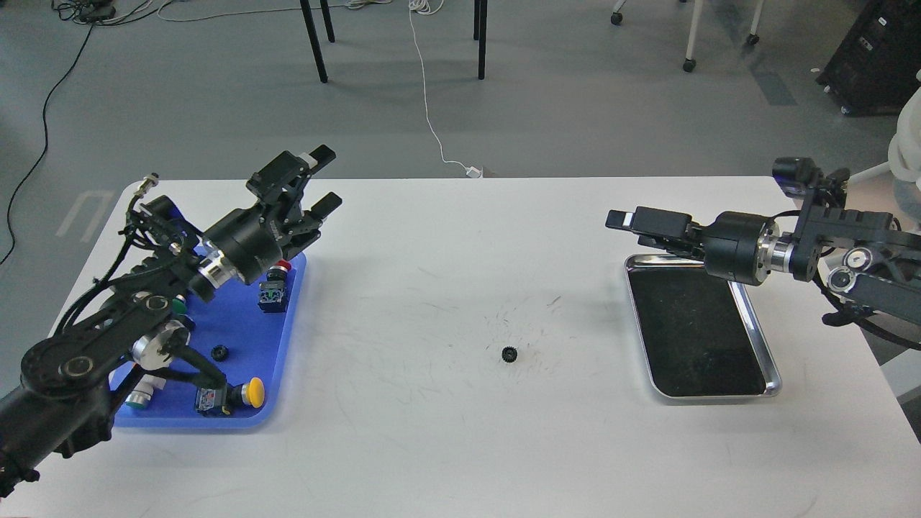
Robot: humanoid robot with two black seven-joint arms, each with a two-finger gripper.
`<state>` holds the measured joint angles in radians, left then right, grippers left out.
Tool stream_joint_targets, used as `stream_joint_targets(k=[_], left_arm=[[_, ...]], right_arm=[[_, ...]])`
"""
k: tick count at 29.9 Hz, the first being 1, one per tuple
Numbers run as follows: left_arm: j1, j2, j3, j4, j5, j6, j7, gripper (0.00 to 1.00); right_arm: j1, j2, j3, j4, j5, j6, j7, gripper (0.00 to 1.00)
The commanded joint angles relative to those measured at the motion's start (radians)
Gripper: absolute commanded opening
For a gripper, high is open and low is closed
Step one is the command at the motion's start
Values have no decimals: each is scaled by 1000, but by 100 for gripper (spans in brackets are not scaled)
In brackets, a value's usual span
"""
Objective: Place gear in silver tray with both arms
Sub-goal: 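Reach the right gripper down to the gear and grasp it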
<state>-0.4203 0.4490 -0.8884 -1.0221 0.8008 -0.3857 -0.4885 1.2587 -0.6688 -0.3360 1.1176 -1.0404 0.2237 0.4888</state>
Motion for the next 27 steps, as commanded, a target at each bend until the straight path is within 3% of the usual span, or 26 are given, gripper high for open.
stream_joint_targets(k=[1,7,13,20,27], left_arm=[[43,-3,-46,-7,-71,-41,0,98],[44,-3,-47,-10,-81,-47,0,98],[58,-1,-69,-58,-81,-45,0,98],[83,-1,-96,-76,-83,-45,0,98],[90,-3,-115,-78,-83,-45,0,98]], right_arm=[[163,98,-211,-4,-170,-10,0,98],[271,264,-346,-2,-201,-29,0,95],[284,457,-498,-19,-202,-184,0,93],[278,558,-572,-50,-199,-262,0,91],[255,650,-615,-114,-193,-277,0,73]])
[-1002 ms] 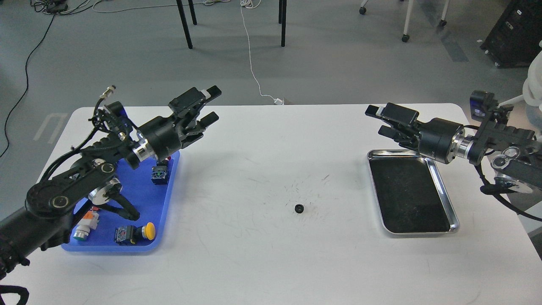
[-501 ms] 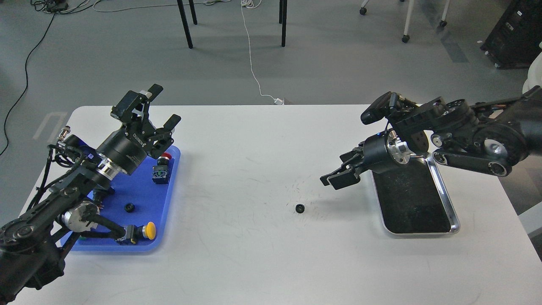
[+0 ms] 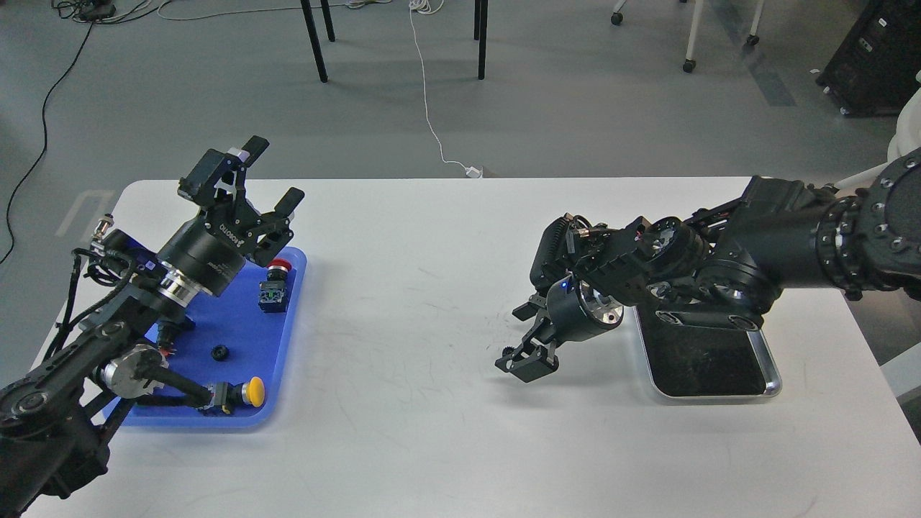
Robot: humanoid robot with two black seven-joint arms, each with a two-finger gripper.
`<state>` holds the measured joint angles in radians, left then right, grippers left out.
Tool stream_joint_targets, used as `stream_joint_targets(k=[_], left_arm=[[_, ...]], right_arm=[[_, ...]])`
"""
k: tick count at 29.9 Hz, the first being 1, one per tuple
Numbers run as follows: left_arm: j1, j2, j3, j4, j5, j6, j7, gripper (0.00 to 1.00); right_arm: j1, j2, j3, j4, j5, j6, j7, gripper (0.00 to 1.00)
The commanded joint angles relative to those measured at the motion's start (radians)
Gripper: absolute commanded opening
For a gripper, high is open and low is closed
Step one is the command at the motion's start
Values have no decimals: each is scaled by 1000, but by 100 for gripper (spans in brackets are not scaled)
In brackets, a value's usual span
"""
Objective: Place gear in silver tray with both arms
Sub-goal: 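Reach the right gripper down to the gear and grasp it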
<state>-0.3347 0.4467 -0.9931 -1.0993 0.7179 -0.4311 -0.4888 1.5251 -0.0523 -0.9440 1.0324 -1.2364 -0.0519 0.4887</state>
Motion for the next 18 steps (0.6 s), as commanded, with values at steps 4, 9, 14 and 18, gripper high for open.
stream_joint_targets(k=[4,9,14,18], left_arm=[[6,0,-13,-1,0,-2,0,98],[8,0,-13,-1,0,-2,0,98],[8,-2,-12,-2,0,-2,0,98],[8,-2,-13,-1,0,-2,0,98]], right_arm=[[-19,52,-9,-48,11,-2,0,66],[-26,52,-39,-69,12,0,0,63],[-39,52,-47,-77,18,1,0,63],[-40,52,-47,-75,52,1,0,55]])
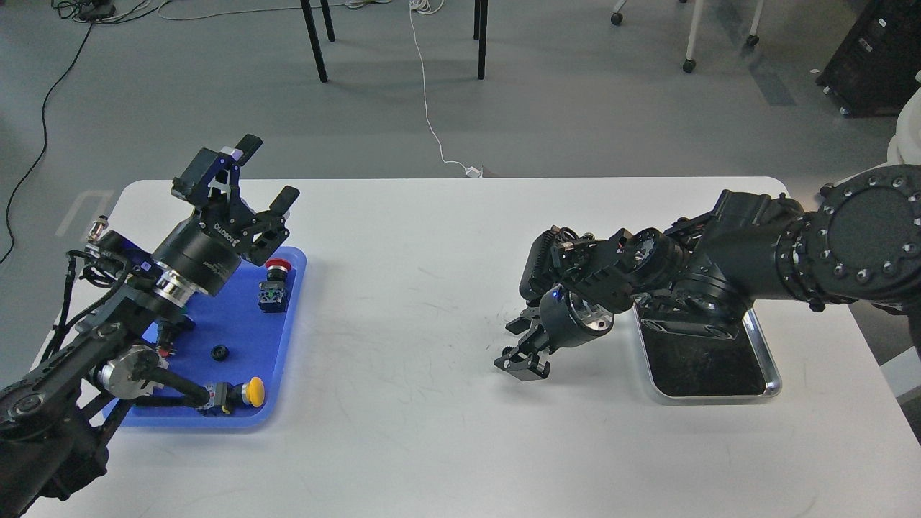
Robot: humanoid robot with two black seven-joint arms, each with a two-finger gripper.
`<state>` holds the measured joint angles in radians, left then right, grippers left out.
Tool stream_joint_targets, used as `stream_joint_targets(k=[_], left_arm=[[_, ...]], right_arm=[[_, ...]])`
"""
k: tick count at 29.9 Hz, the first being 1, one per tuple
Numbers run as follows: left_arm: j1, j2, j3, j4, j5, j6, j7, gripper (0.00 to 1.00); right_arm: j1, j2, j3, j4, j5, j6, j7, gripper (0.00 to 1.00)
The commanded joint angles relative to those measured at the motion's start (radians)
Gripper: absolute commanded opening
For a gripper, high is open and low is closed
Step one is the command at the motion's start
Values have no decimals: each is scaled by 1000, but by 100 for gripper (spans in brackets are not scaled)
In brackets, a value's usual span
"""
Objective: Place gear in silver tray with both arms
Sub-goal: 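Reach the right gripper down to the gear and grasp it, then carry the gear into the silver tray and open the right gripper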
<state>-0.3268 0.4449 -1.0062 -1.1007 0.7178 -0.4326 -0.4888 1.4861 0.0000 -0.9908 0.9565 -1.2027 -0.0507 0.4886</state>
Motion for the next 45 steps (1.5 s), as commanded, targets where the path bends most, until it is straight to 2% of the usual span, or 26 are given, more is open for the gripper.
stream_joint_targets(k=[1,3,4,7,14,17,26,31,45], left_arm=[[0,0,0,1,0,0,0,98],[0,0,0,1,0,0,0,98],[0,0,0,1,0,0,0,98],[0,0,0,1,0,3,0,98],[0,0,0,1,0,2,0,98],[0,0,0,1,0,2,0,98],[0,0,0,1,0,0,0,98],[0,2,0,1,0,0,0,98],[6,0,0,1,0,0,0,98]], right_arm=[[-3,0,0,1,20,0,0,55],[-6,0,-2,2,20,2,0,47],[-6,0,-6,2,20,2,0,40],[-6,0,-19,2,20,3,0,35],[-6,0,-32,2,22,3,0,33],[-7,0,-32,2,22,3,0,26],[-20,0,-32,-8,31,3,0,25],[-20,0,-32,-8,37,6,0,15],[22,0,-22,1,75,5,0,14]])
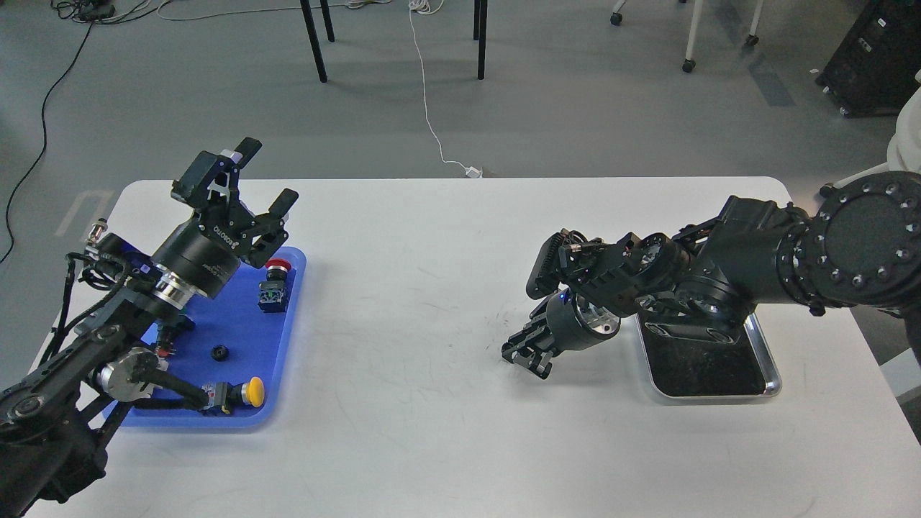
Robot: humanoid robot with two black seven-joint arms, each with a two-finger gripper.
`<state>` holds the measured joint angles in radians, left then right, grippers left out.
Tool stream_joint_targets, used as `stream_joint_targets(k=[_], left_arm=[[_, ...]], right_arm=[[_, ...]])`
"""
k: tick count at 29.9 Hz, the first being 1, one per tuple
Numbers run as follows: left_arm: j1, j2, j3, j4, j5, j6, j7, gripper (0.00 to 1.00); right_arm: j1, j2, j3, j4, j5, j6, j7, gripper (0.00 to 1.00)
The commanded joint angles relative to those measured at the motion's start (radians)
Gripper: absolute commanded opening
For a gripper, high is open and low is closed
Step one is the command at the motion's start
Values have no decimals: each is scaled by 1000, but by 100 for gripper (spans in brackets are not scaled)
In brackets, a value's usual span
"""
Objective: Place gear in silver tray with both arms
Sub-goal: 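Carry the gear into the silver tray and open the right gripper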
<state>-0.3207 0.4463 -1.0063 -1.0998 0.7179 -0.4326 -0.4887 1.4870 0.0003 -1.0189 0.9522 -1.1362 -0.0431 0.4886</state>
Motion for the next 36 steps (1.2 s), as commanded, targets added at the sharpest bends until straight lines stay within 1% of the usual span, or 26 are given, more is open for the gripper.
stream_joint_targets(k=[1,4,6,9,10,13,18,21,28,34,36], left_arm=[[-1,-3,2,0,0,0,0,98],[-1,-8,2,0,0,0,0,98],[-1,-8,2,-2,0,0,0,98],[-1,-9,2,0,0,0,0,98],[-1,-9,3,-2,0,0,0,98],[-1,-9,3,-2,0,0,0,98],[-3,-17,9,-2,2,-2,0,98],[-3,-24,9,-2,3,-2,0,98],[-6,-37,15,0,8,0,0,98],[-11,-35,17,0,8,0,0,98],[-12,-35,17,0,8,0,0,98]], right_arm=[[45,0,8,10,15,-3,0,14],[82,0,10,25,15,-3,0,14],[105,-39,10,48,15,-3,0,14],[130,-120,10,72,10,-1,0,14],[134,-166,8,76,6,-1,0,14],[130,-265,-4,60,-2,2,0,14],[70,-428,-9,42,-7,2,0,14],[29,-493,-9,25,-30,2,0,15],[-109,-504,-1,-96,-34,0,0,15],[-151,-488,6,-124,-33,-6,0,17],[-160,-476,8,-136,-33,-7,0,20]])
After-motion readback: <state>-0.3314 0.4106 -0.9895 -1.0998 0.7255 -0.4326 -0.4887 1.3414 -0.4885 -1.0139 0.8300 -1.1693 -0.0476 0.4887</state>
